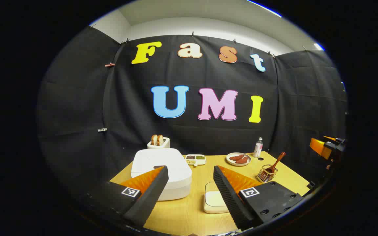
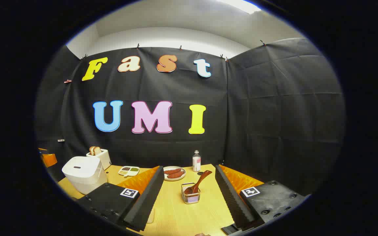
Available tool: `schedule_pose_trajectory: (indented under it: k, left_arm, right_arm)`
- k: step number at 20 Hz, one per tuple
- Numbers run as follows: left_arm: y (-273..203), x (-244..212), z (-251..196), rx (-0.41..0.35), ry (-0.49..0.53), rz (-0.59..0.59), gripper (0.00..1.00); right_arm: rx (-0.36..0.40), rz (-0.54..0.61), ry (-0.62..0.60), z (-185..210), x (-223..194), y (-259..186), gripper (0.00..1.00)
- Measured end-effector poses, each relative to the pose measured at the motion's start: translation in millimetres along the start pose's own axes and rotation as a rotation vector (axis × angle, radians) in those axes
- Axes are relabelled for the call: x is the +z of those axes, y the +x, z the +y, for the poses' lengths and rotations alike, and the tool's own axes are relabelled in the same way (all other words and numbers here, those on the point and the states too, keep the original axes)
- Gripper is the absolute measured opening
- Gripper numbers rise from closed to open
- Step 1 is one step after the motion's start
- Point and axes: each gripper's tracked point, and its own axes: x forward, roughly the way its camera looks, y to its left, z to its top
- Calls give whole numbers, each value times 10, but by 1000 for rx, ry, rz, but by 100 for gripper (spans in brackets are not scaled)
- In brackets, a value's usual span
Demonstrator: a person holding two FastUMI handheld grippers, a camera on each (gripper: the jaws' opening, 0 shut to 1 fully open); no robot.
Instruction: Close the left gripper, press the button to open the rice cooker; take a wooden spoon from the chopstick holder with the right hand, scoop a spoonful of rice and pour it into the rice cooker, then put the wooden spoon back into the chopstick holder.
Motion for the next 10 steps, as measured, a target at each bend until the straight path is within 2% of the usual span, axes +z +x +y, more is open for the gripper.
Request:
schedule_pose_trajectory:
  k: [10]
  left_arm:
    - [176,-50,61,22,-28,0,95]
  right_arm:
    - [31,32,11,54,-109,139,98]
